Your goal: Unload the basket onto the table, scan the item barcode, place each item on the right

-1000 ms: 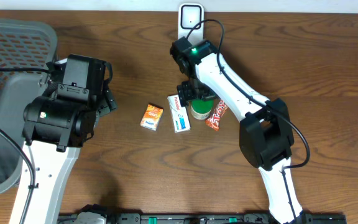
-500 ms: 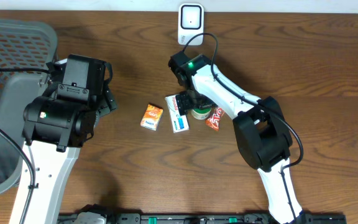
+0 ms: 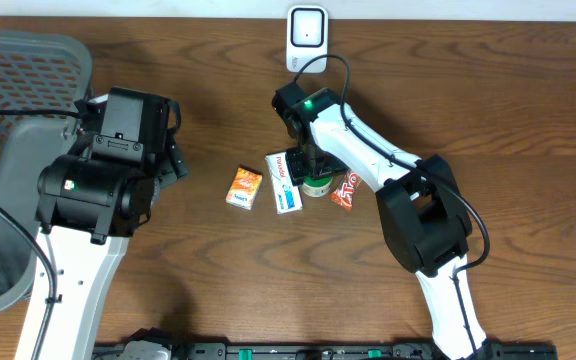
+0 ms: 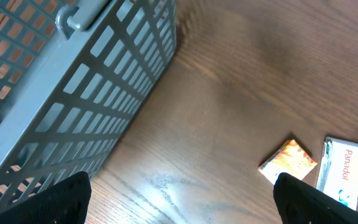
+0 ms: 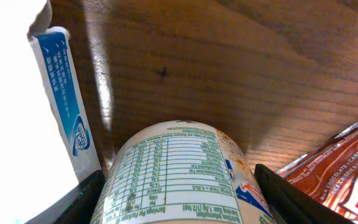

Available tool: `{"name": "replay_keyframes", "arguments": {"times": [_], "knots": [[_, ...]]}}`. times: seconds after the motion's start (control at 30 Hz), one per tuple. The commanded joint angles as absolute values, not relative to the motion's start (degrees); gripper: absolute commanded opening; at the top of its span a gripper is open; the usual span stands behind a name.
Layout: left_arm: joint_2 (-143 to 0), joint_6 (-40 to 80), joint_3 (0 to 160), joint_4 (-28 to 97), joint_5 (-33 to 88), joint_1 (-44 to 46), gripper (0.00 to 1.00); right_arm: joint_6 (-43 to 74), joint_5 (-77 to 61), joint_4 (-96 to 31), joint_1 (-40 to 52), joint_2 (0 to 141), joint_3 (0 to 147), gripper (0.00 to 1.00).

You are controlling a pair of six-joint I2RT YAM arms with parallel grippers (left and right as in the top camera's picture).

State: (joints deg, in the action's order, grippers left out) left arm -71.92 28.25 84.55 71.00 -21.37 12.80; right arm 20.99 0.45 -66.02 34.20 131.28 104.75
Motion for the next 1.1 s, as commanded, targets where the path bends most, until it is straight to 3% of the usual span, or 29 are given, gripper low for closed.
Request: {"name": "replay_keyframes", "arguments": {"times": [0.0, 0.4, 0.5, 1.07], "knots": [[-72.3, 27.7, 84.5, 73.4, -22.1, 12.5, 0.94, 21.2, -1.0, -66.7, 34.4, 131.7, 103.6, 0.89], [-72.3, 27.7, 84.5, 73.5, -22.1, 12.5, 0.94, 24.2, 0.1, -62.2, 35.3, 131.7, 102.4, 0.84], [-72.3, 27.7, 84.5, 73.2, -22.1, 12.5, 0.94, 24.2, 0.4, -62.8, 35.3, 131.7, 101.0, 0.76], [-72.4, 27.7, 84.5, 72.8, -22.1, 12.5, 0.94, 26.3, -1.3, -63.8, 35.4, 127.6, 97.3, 0.8]]}}
